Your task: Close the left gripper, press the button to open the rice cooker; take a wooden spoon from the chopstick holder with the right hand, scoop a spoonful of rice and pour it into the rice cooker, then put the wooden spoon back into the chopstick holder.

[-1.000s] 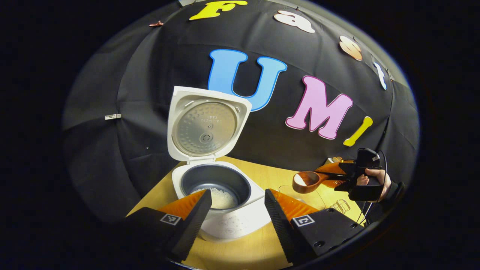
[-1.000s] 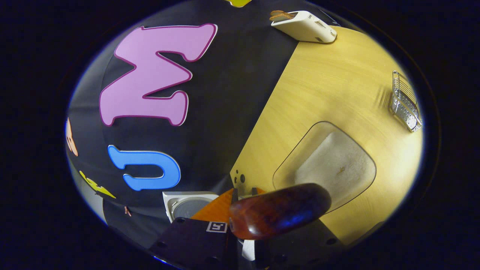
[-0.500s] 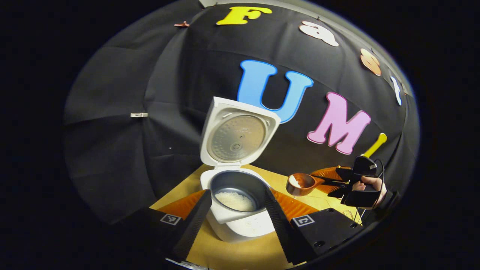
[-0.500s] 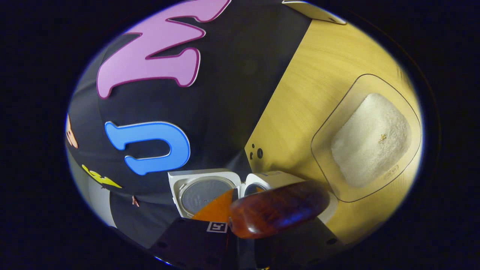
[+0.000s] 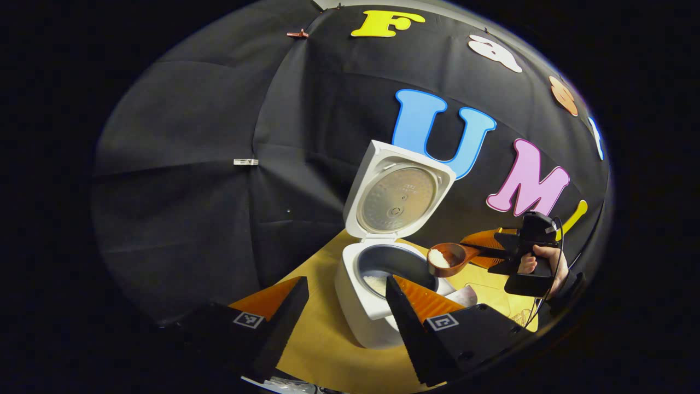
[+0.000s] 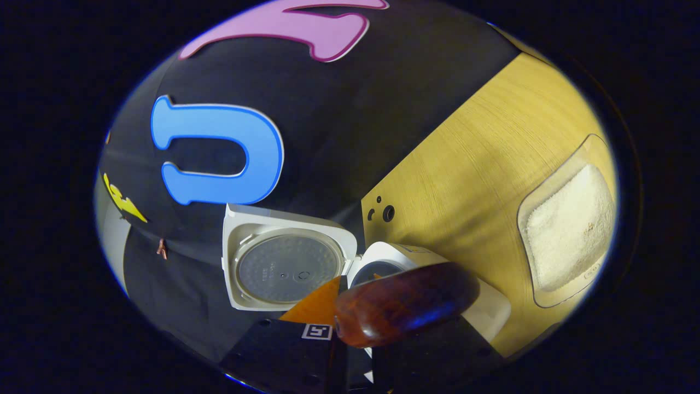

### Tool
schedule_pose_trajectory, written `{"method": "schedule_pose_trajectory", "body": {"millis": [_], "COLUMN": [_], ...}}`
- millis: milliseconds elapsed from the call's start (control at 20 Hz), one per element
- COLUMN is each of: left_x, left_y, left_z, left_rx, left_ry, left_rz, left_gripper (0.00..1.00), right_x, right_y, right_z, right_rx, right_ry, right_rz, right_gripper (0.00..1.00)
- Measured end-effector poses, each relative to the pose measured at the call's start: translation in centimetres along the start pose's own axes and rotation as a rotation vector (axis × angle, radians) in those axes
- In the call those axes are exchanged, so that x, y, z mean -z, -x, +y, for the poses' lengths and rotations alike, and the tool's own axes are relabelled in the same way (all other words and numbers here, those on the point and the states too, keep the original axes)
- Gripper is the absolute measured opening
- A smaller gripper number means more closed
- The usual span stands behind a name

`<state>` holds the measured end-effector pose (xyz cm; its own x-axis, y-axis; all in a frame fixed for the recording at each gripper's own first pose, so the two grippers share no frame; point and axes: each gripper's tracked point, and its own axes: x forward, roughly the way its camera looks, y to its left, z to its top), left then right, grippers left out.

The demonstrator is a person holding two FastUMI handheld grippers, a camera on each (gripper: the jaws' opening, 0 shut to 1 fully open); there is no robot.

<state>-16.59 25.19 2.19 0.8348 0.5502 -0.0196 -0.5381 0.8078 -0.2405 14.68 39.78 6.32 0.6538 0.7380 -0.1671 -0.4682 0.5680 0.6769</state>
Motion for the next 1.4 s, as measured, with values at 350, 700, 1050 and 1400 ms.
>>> {"method": "schedule_pose_trajectory", "body": {"millis": [350,700,1050,1400], "left_x": [-0.2,0.3,1.9,2.2], "left_y": [-1.2,-2.1,-2.5,-2.7], "left_z": [2.0,3.9,5.4,6.1], "left_rx": [-0.031,-0.068,-0.103,-0.115], "left_ry": [-0.008,0.018,0.117,0.215], "left_rz": [0.005,0.008,0.039,0.023], "left_gripper": [0.92,0.92,0.92,0.92], "right_x": [1.7,4.9,9.6,11.7], "right_y": [-3.0,-4.8,-6.0,-5.7], "right_z": [1.8,2.3,3.6,4.7], "right_rx": [0.055,0.082,0.041,-0.015], "right_ry": [0.398,0.737,1.152,1.234], "right_rz": [-0.06,-0.051,-0.028,-0.003], "right_gripper": [0.08,0.08,0.21,0.19]}}
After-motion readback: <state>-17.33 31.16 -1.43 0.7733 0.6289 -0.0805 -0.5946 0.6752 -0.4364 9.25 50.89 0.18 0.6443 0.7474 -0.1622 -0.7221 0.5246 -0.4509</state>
